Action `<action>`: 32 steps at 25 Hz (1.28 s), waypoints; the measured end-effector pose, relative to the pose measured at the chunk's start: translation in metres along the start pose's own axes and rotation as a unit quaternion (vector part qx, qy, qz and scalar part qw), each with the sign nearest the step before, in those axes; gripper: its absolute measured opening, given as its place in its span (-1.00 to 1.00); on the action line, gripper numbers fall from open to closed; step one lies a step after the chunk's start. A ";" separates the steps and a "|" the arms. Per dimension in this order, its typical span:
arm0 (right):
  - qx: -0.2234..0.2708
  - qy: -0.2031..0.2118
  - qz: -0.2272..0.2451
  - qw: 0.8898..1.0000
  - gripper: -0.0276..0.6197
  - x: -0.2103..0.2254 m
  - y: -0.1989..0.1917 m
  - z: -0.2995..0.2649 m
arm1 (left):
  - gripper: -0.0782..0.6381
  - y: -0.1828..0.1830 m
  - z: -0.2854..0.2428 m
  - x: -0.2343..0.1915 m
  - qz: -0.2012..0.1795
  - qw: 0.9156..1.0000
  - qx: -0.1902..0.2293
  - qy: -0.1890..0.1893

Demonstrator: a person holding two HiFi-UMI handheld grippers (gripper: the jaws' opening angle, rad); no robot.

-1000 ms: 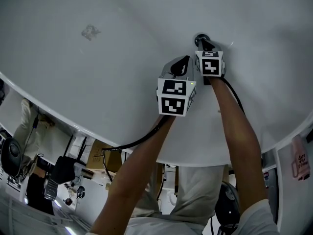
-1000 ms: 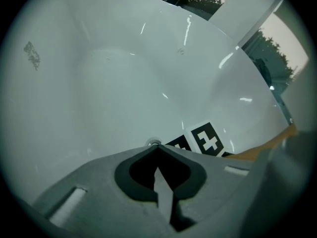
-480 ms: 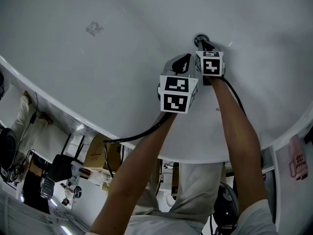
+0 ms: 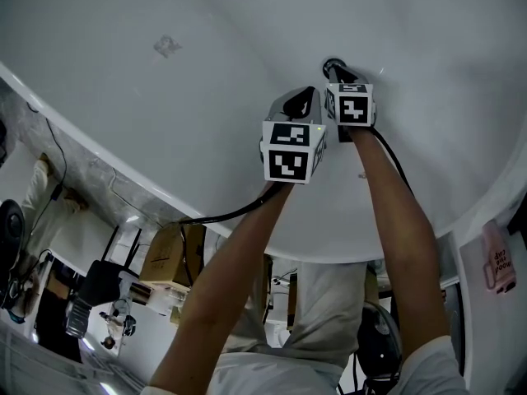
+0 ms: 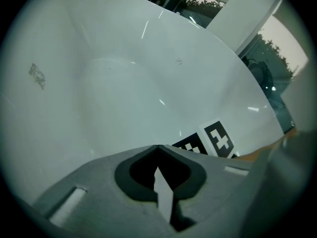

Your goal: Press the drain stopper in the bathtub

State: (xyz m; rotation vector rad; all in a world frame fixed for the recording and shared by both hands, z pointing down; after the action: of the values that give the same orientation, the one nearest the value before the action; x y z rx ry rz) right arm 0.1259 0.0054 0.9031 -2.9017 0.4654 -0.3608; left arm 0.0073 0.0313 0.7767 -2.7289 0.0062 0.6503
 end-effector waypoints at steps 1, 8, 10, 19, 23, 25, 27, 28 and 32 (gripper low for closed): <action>0.003 0.001 0.000 1.000 -0.89 -0.001 0.002 0.006 | -0.78 0.001 0.003 0.001 0.001 1.000 0.000 -0.001; 0.040 0.013 -0.026 0.999 -0.90 -0.008 0.020 0.052 | -0.78 0.015 0.029 0.007 0.006 1.000 0.005 -0.002; 0.048 0.015 -0.030 0.998 -0.90 -0.011 0.025 0.068 | -0.78 0.019 0.039 0.011 0.003 1.000 0.006 -0.002; 0.088 0.014 -0.044 0.995 -0.91 -0.016 0.040 0.137 | -0.78 0.045 0.085 0.037 -0.022 1.000 0.020 -0.008; 0.107 0.015 -0.040 0.993 -0.91 -0.027 0.045 0.175 | -0.78 0.055 0.114 0.053 -0.042 0.999 0.025 -0.016; 0.116 0.014 -0.028 0.993 -0.91 -0.033 0.047 0.194 | -0.78 0.059 0.128 0.062 -0.051 0.998 0.028 -0.020; 0.122 0.016 -0.020 0.992 -0.91 -0.040 0.047 0.212 | -0.78 0.062 0.142 0.071 -0.058 0.998 0.029 -0.024; 0.125 0.017 -0.018 0.992 -0.91 -0.043 0.047 0.221 | -0.78 0.064 0.149 0.075 -0.062 0.997 0.030 -0.026; 0.139 0.021 -0.019 0.990 -0.91 -0.055 0.051 0.262 | -0.78 0.074 0.176 0.090 -0.076 0.996 0.036 -0.028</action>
State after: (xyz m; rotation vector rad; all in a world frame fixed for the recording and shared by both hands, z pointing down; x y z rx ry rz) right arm 0.1304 0.0121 0.6311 -2.6398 0.3347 -0.4536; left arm 0.0056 0.0247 0.5660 -2.6110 -0.1846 0.6681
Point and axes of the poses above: the fingertips, and each gripper's own axes: z backward along the fingers, x to its right, y out of its top, the point moved 8 cm from there along z, backward along the fingers
